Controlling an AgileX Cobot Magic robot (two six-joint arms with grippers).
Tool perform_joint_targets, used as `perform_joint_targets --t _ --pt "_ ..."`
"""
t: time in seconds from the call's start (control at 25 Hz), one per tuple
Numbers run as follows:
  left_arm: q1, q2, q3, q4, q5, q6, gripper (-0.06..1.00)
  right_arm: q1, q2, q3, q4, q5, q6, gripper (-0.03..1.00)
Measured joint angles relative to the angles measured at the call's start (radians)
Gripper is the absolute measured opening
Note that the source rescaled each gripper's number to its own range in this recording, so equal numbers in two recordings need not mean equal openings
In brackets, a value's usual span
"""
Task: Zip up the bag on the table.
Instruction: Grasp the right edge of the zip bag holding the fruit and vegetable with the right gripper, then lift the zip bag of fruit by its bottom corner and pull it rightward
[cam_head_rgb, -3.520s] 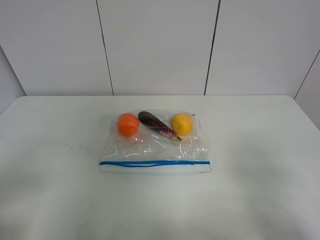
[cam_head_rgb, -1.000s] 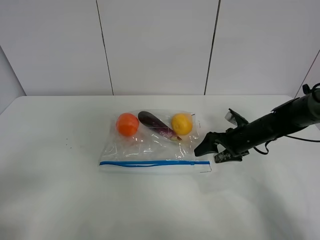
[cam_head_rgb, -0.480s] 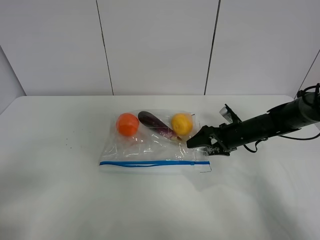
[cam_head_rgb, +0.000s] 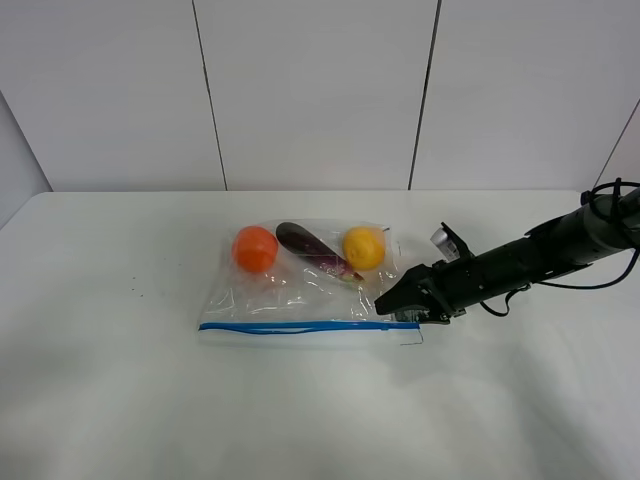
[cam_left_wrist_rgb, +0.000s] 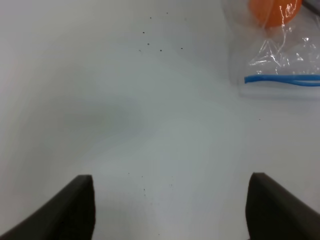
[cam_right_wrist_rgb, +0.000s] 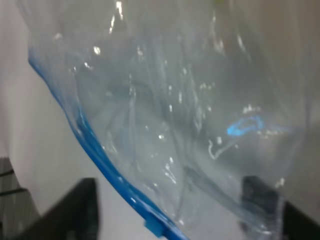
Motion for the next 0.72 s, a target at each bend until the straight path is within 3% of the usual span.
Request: perform_joint_targets --t 0.16,0.36,0.44,0.72 --pt "0.000 0.000 0.000 0.000 0.000 0.000 0.90 0.000 0.000 0.000 -0.004 0.002 0.002 0.33" --pt "0.000 0.000 0.000 0.000 0.000 0.000 0.90 0.000 0.000 0.000 -0.004 0.004 0.002 0.20" --pt "0.000 0.000 0.000 0.000 0.000 0.000 0.90 0.000 0.000 0.000 -0.004 0.004 0.002 0.03" --pt "0.000 0.000 0.000 0.000 0.000 0.000 0.90 0.000 0.000 0.000 -0.004 0.029 0.002 0.00"
